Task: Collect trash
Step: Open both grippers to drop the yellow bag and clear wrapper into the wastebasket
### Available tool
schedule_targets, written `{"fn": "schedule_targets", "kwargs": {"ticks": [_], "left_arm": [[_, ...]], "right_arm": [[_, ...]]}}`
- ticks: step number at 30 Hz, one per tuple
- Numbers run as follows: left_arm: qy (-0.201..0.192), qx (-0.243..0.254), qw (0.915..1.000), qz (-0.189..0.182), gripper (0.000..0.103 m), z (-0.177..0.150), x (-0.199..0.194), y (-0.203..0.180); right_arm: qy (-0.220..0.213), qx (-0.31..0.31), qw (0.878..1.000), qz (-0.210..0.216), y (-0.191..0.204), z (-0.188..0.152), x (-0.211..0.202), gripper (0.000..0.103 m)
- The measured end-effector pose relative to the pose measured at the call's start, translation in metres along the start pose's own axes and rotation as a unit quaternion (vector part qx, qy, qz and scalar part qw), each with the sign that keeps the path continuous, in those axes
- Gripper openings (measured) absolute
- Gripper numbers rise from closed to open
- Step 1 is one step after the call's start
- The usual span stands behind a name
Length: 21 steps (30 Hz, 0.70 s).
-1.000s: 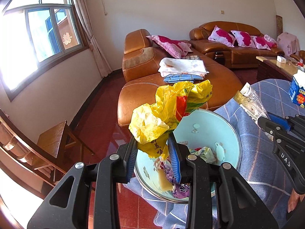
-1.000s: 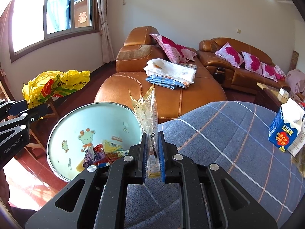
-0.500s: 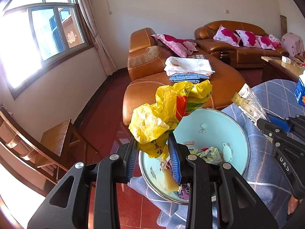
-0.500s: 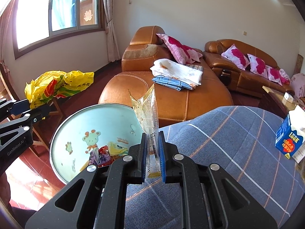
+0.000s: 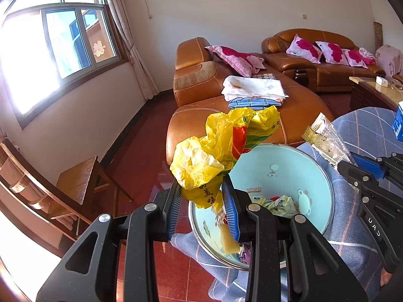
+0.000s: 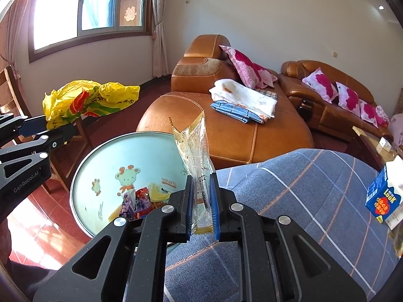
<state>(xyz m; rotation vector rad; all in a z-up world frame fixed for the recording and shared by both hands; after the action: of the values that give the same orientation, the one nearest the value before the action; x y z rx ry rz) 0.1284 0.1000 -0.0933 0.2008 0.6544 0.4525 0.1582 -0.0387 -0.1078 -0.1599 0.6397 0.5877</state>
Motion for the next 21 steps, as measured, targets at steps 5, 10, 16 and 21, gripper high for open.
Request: {"fn": "schedule_targets", "kwargs": {"ticks": [5,10,16,21], "left_arm": [[0.005,-0.002,1.0,0.0,0.032,-0.001,0.004,0.002],[0.013,0.001,0.9999,-0.01,0.035,-0.003,0.007,0.001],[0.017,0.001,0.9996,-0.024,0.04,-0.004,0.01,0.002],[0.017,-0.003,0.9994,-0.029,0.061,-0.004,0.009,0.004]], "right_arm": [[-0.002,-0.004,1.0,0.004,0.003,0.002,0.002,0.014],[0.002,-0.015,1.0,0.016,0.01,0.002,0.006,0.016],[-0.007,-0.01,1.0,0.02,0.01,0.002,0.004,0.025],[-0.022,0.0,1.0,0.016,0.006,0.003,-0.001,0.046]]}}
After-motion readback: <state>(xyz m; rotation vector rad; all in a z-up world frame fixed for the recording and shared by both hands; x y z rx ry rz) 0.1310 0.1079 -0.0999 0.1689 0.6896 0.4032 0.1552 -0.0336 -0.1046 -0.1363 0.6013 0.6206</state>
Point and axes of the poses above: each gripper's, at about its wrist camera, not at the fingertips, and x roughly the way its jaws point, y to its left, z to its top, the point moved 3 cm from there along x, roughly the way its jaws point, and after that the axes turned 8 degrees about z, right-handed, at the moved point
